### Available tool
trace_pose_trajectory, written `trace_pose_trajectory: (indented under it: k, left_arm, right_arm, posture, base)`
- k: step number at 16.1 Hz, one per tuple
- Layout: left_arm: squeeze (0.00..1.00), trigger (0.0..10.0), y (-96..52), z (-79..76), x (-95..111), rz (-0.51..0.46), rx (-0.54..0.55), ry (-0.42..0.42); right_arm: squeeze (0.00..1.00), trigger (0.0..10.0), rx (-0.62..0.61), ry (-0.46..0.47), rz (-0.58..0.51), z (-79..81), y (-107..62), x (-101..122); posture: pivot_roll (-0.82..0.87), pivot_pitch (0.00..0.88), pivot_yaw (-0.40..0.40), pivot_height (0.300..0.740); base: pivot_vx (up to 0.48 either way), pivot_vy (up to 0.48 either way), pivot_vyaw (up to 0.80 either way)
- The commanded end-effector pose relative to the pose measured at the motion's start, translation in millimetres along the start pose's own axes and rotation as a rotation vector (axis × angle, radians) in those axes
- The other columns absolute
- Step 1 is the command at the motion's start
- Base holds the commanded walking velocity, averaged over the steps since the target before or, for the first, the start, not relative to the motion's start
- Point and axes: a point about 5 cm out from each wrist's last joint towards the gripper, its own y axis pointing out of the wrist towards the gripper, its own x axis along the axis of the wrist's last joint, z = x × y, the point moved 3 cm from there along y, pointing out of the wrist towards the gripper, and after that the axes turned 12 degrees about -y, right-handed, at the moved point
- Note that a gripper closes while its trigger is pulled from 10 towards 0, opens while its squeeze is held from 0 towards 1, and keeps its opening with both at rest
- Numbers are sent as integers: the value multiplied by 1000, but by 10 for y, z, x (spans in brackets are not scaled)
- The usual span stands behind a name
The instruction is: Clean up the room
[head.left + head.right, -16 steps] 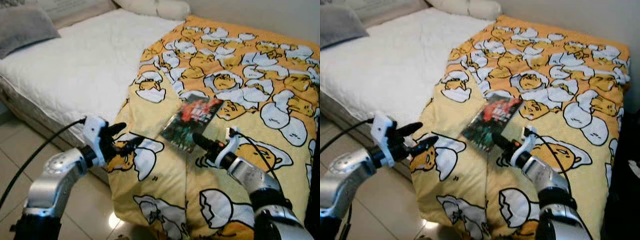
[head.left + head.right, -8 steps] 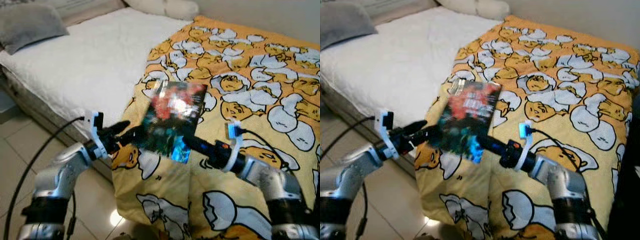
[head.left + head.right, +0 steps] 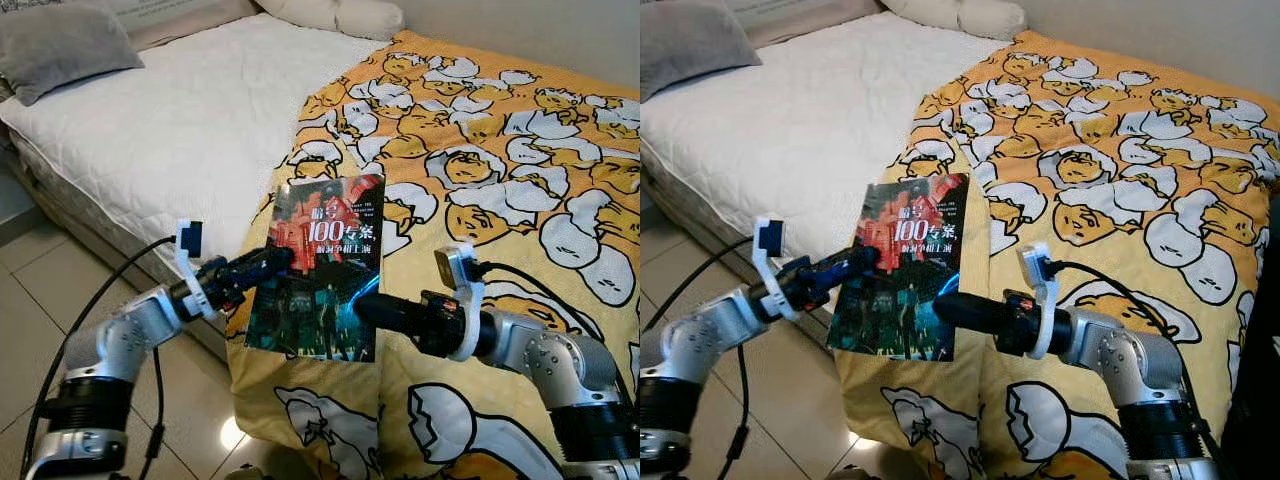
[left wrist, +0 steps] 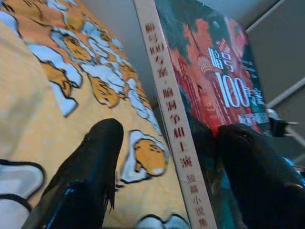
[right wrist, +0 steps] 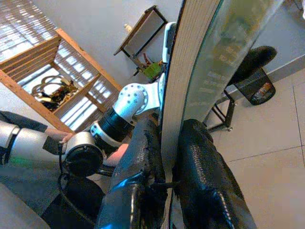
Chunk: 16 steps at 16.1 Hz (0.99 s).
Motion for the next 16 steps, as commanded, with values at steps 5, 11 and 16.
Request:
trace_pose_trajectory:
  k: [5, 11, 16]
  left_arm:
    - [0, 0, -79, -87, -186, 159, -27, -85]
    - [0, 0, -160, -138, -225, 214, -13, -90]
    - [0, 0, -116, -105, -234, 210, 43, -62]
  right_arm:
    - [0, 0, 64, -43, 37, 76, 22, 79]
    - [0, 0, 67, -44, 67, 45, 14, 53]
    - [0, 0, 65, -45, 79, 41, 29, 35]
  posture:
    - [-22, 0, -15, 740]
    - [-26, 0, -11, 740]
    - [-23, 0, -14, 740]
  base:
    - [0, 0, 0]
    - [0, 0, 0]
    - [0, 0, 0]
